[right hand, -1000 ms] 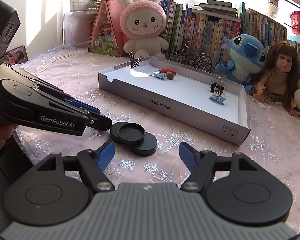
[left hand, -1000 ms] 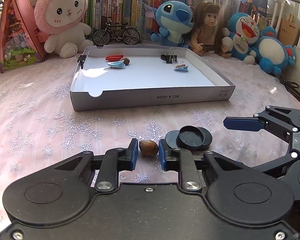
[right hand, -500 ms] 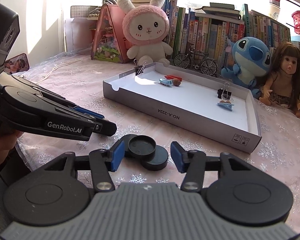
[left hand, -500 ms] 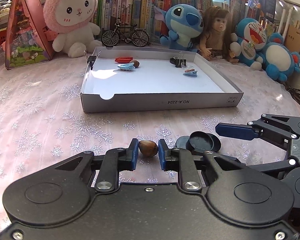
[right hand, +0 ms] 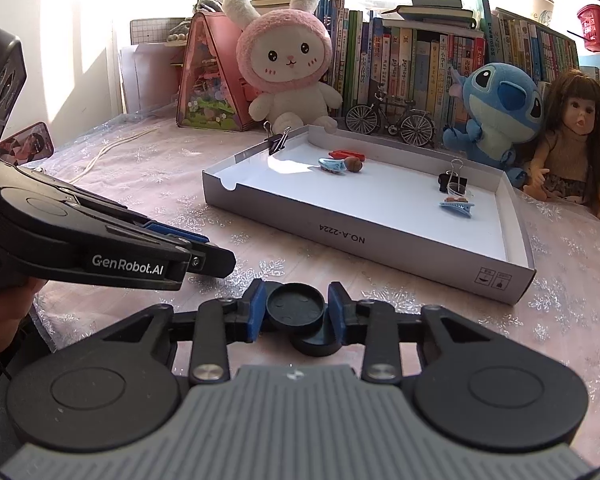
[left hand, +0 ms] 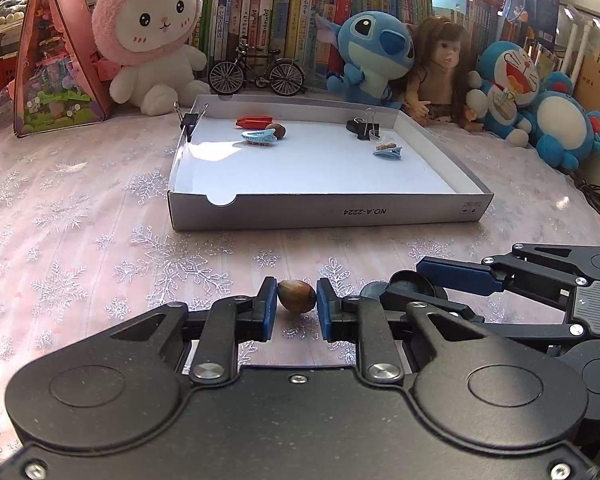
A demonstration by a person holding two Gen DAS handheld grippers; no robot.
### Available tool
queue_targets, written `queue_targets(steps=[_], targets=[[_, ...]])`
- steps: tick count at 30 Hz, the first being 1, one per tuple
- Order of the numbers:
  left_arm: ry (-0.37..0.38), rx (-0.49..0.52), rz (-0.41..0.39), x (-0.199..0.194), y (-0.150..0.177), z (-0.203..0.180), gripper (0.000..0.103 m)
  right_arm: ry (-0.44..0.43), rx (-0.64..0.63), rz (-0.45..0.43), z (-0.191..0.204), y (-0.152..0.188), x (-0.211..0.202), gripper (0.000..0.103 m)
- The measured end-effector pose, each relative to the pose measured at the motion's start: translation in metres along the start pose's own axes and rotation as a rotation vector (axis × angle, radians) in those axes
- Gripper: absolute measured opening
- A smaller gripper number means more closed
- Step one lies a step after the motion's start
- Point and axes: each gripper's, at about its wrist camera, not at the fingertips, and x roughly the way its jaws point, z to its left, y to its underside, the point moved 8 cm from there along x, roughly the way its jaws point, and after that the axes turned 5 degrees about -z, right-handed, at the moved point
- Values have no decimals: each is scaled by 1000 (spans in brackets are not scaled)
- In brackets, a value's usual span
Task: Organize rigid objects
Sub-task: 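Carry the black lid with the right tool while the left tool carries the nut over the tray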
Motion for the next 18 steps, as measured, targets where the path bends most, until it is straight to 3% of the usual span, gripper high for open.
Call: queue_targets(steps=[9, 18], targets=[[5, 1, -41, 0, -19, -3, 21, 17, 14, -23, -5, -7, -3, 37], [-10, -17, -114, 7, -64, 1, 20, 139, 71, -70, -45, -39, -3, 37]])
